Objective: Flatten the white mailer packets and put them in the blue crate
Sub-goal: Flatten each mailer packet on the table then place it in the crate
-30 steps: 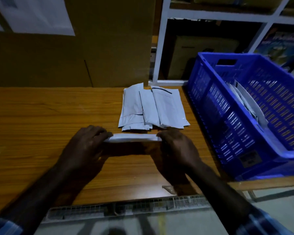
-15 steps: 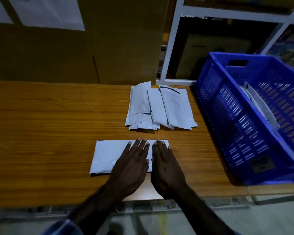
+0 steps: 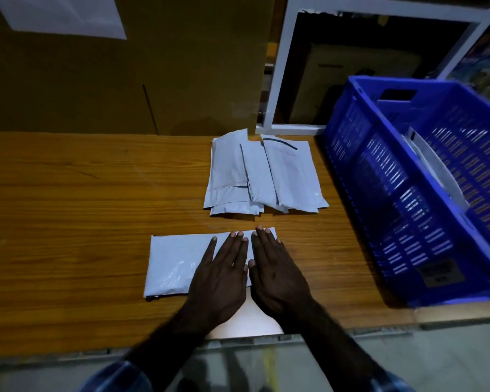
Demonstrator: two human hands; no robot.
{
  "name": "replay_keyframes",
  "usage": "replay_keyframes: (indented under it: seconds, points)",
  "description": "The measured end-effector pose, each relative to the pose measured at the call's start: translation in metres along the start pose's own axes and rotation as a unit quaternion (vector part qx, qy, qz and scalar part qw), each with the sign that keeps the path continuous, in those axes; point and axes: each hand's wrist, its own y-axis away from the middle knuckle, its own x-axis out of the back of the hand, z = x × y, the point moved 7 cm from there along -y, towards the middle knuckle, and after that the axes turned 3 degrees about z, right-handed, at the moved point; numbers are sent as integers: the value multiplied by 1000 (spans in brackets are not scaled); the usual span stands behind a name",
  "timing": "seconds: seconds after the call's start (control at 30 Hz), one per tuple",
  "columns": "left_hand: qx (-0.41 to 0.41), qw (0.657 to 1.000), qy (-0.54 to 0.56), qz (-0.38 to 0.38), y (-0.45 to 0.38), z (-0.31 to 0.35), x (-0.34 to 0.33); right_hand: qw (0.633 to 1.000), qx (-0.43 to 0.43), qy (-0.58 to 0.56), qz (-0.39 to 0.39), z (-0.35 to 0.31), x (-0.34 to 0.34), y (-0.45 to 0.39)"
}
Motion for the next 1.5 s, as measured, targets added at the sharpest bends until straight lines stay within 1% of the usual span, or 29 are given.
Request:
replay_keyframes:
  seconds: [0.1,0.2,0.33,0.43,0.6,0.73,0.87,1.0,1.1,1.2,1.37,1.5]
  points:
    - [-12,1000,-6,-4,0,-2,-2,1000,16,14,13,-1,2,1]
    - [-27,1000,-14,-9,-3,-3,-1,1000,17,21,6,0,0,0]
    - [-15,999,-14,-29,2,-23,7,1000,-4,21,-12,-3,2,9]
    - [-6,1000,-18,-21,13,-36,14,999,-34,19,-29,-10,4,18]
    - [-10,1000,-13,-24,15,-36,10,999,-30,15,-33,-31,-11,4]
    - [-23,999,-17,-15,17,-32,8,1000,-25,13,-12,-32,-19,11]
    - [-29,999,-27,-25,17,-33,6,1000,-15,13,5,-33,-16,11]
    - [-32,998,-33,-35,15,-31,7,999,-15,22,-31,-31,-18,9]
    - [-5,1000,-20,-14,15,-34,20,997,-30,28,-62,-36,-20,3]
    - [4,1000,-27,9,21,-43,30,999,-14,23,-48,-52,-22,-1]
    - [-6,999,-34,-5,35,-55,19,999,-16,11,-29,-60,-23,1]
    - [-11,999,-33,13,37,-52,14,1000,4,13,4,-62,-21,6]
